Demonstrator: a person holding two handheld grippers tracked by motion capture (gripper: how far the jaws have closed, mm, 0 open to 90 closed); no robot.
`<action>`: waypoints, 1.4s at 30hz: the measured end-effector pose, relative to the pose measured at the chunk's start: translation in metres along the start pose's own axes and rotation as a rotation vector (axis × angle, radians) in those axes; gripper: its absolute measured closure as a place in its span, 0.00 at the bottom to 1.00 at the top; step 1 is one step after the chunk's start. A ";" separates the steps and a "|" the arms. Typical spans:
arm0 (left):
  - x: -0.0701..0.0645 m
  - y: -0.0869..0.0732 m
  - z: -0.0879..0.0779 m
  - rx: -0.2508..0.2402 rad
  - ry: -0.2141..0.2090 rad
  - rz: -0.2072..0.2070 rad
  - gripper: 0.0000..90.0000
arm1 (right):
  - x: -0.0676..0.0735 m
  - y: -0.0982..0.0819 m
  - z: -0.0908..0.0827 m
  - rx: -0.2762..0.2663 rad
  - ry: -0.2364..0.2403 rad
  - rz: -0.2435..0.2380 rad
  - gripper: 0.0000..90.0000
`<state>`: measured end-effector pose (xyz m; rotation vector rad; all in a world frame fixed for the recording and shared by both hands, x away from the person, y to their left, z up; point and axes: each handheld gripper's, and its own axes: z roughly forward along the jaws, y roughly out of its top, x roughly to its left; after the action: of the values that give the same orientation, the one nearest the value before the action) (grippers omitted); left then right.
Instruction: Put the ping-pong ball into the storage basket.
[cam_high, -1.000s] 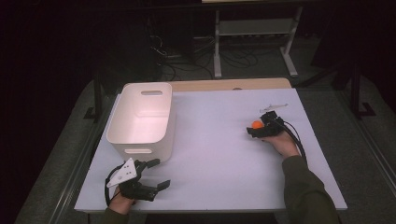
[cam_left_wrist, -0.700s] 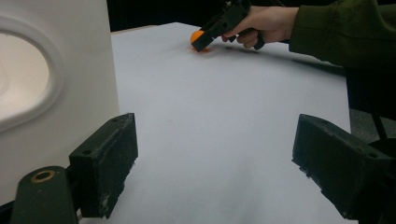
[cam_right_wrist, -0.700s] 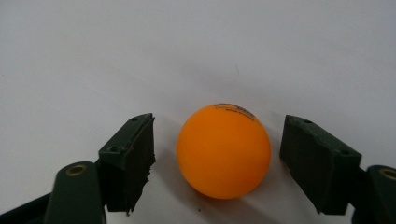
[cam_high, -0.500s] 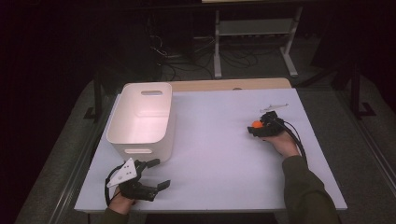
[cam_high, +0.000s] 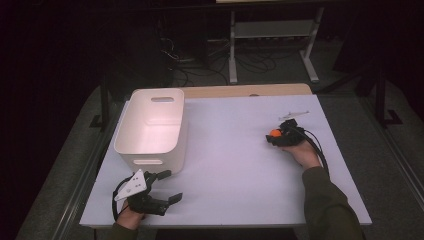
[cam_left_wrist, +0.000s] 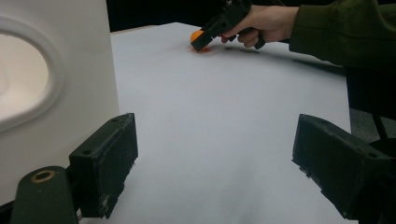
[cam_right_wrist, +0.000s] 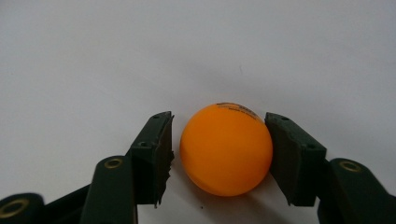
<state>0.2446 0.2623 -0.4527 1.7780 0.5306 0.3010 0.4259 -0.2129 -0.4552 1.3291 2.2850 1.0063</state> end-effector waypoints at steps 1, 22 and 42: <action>0.000 0.000 0.000 0.001 0.000 0.000 0.16 | 0.000 0.000 0.000 0.000 0.004 0.002 0.49; 0.000 0.000 0.000 0.002 0.000 0.001 0.16 | -0.002 0.000 -0.001 0.002 0.026 0.009 0.55; 0.000 0.000 0.000 0.005 0.002 0.006 0.16 | 0.002 0.003 -0.005 -0.004 0.049 0.015 0.55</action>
<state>0.2443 0.2621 -0.4526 1.7843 0.5277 0.3057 0.4244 -0.2124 -0.4492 1.3367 2.3098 1.0590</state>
